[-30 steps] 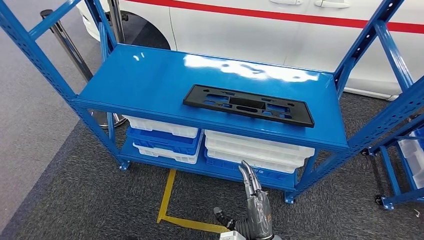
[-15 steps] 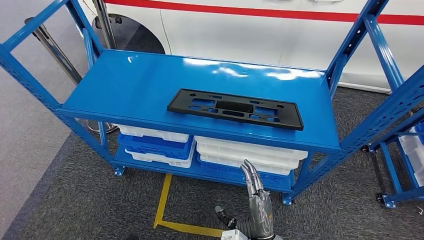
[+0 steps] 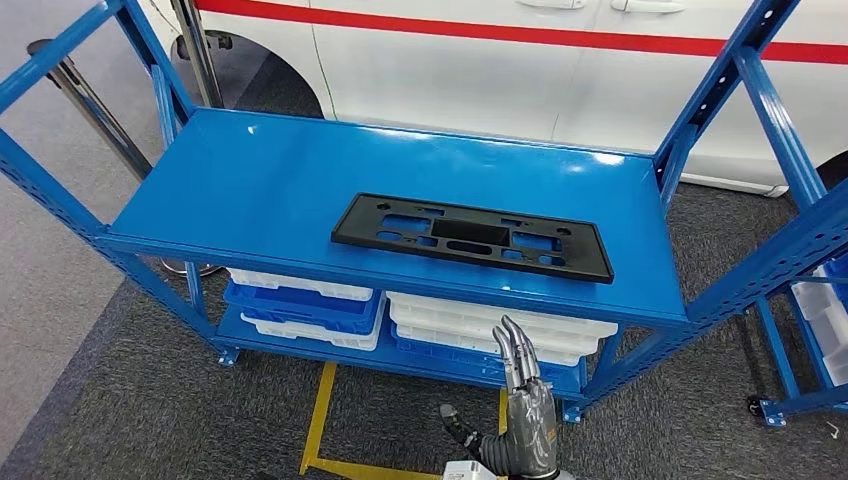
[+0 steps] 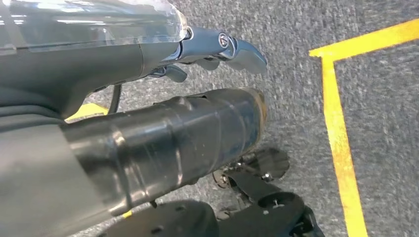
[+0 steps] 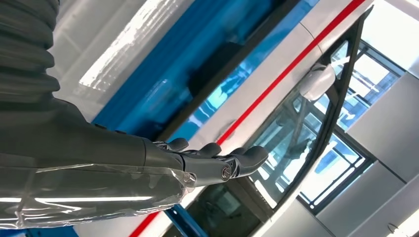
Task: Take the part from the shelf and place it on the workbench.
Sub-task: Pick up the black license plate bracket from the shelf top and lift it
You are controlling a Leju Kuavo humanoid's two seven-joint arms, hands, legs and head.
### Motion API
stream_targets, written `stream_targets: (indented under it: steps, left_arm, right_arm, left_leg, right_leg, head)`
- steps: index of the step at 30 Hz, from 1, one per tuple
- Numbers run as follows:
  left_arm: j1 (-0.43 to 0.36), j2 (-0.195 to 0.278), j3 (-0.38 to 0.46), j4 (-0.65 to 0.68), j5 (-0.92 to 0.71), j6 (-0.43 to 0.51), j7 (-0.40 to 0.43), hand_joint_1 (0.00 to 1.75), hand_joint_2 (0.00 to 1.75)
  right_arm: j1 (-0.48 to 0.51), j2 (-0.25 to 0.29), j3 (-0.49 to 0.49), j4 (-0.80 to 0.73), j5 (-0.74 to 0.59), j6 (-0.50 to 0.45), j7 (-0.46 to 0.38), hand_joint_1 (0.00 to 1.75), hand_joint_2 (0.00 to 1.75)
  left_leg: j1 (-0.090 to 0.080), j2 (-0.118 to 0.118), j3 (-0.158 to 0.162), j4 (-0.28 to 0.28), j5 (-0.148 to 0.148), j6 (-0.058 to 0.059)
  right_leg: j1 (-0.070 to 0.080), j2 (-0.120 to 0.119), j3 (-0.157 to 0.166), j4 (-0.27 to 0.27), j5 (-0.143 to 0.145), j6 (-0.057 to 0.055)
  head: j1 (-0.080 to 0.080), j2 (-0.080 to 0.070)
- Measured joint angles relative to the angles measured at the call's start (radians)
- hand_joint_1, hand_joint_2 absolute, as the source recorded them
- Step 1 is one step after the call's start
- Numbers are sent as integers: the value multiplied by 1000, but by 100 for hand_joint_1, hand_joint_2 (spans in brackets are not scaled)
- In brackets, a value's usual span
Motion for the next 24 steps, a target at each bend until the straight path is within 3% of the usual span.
stream_targets:
  steps: [1, 3, 4, 5, 6, 8, 9, 10, 12, 15, 17, 19, 20, 21, 22, 24]
  left_arm:
    - [0, -1, 0, 0, 0, 0, 0, 0, 0]
    - [-3, -1, 0, 0, -1, 1, 1, 0, 0]
    - [-4, -1, 0, 0, -1, 1, 1, 0, 0]
    - [-4, -1, 0, 0, -1, 0, 1, 0, 0]
    - [-3, -1, 0, 0, -2, 0, 1, 0, 0]
    - [-1, -2, 0, 1, -2, -1, 2, 0, 0]
    - [-2, -3, 0, 1, -3, -2, 2, 0, 0]
    - [-3, -3, -1, 2, -3, -2, 3, 0, 0]
    - [-6, -4, -1, 2, -4, -3, 4, 0, 0]
    - [-9, -4, -3, 2, -5, -4, 7, 0, 0]
    - [-10, -4, -4, 2, -7, -5, 9, 0, 0]
    - [-9, -4, -6, 3, -8, -8, 12, 0, 0]
    - [-7, -4, -7, 3, -8, -10, 13, 0, 0]
    - [-5, -4, -9, 3, -8, -11, 14, 0, 0]
    - [-5, -4, -10, 3, -8, -12, 15, 0, 0]
    - [-5, -4, -13, 3, -8, -13, 15, 0, 0]
  right_arm:
    - [0, 1, -4, -5, 5, 0, 0, 0, 175]
    - [2, 1, -11, -10, 12, 0, 0, 0, 175]
    - [4, 1, -14, -11, 15, 0, 0, 0, 175]
    - [6, 1, -16, -11, 17, 0, 1, 0, 175]
    - [7, 1, -18, -12, 20, 0, 1, 0, 175]
    - [7, 1, -22, -15, 28, 0, 1, 0, 175]
    - [7, 1, -24, -17, 32, 0, 1, 0, 175]
    - [7, 1, -27, -19, 37, 0, 0, 0, 175]
    - [7, 2, -33, -22, 45, 0, -1, 0, 175]
    - [8, 5, -40, -30, 54, 0, -3, 0, 175]
    - [8, 9, -44, -33, 61, 0, -6, 0, 175]
    - [8, 11, -48, -33, 67, 0, -8, 0, 175]
    - [8, 11, -51, -33, 68, 0, -8, 0, 175]
    - [8, 11, -53, -33, 69, 0, -9, 0, 175]
    - [8, 11, -55, -33, 70, 0, -11, 0, 175]
    - [7, 12, -58, -33, 73, 0, -13, 0, 175]
  left_leg:
    - [3, 1, 8, -7, -1, 5]
    - [4, 3, 20, -11, -8, 13]
    - [4, 3, 25, -11, -13, 14]
    - [4, 3, 32, -11, -19, 13]
    - [4, 2, 41, -11, -27, 11]
    - [6, 1, 65, -10, -44, 4]
    - [5, 1, 73, -9, -54, -2]
    - [4, 0, 78, -7, -61, -8]
    - [1, 2, 79, -7, -68, -20]
    - [4, 4, 83, 7, -87, -36]
    - [6, 3, 36, 103, -130, -42]
    - [7, 2, -50, 240, -171, -46]
    - [7, 2, -83, 279, -167, -46]
    - [7, 2, -98, 279, -142, -46]
    - [7, 2, -93, 241, -98, -43]
    - [4, 1, -55, 113, -9, -34]
  right_leg:
    - [-1, -2, -18, 41, -20, 5]
    - [-7, -4, -94, 173, -69, 13]
    - [-10, -4, -134, 232, -82, 17]
    - [-13, -5, -162, 261, -74, 20]
    - [-16, -6, -169, 250, -45, 22]
    - [-21, -10, -134, 132, 49, 24]
    - [-20, -12, -110, 71, 82, 22]
    - [-18, -14, -91, 28, 96, 17]
    - [-11, -13, -79, 4, 86, 5]
    - [-15, -9, -63, -13, 78, -16]
    - [-16, -11, -48, -23, 74, -27]
    - [-14, -11, -39, -25, 66, -34]
    - [-13, -10, -33, -25, 61, -36]
    - [-12, -7, -26, -25, 55, -35]
    - [-11, -5, -16, -25, 49, -34]
    - [-10, -2, -1, -24, 34, -28]
  head:
    - [1, 0]
    - [2, 0]
    - [2, 0]
    - [2, 0]
    - [2, 0]
    - [2, 0]
    - [3, 0]
    - [3, 0]
    - [2, 0]
    - [1, 0]
    - [0, 0]
    - [0, 0]
    - [0, 0]
    - [0, 0]
    - [0, 0]
    - [0, 0]
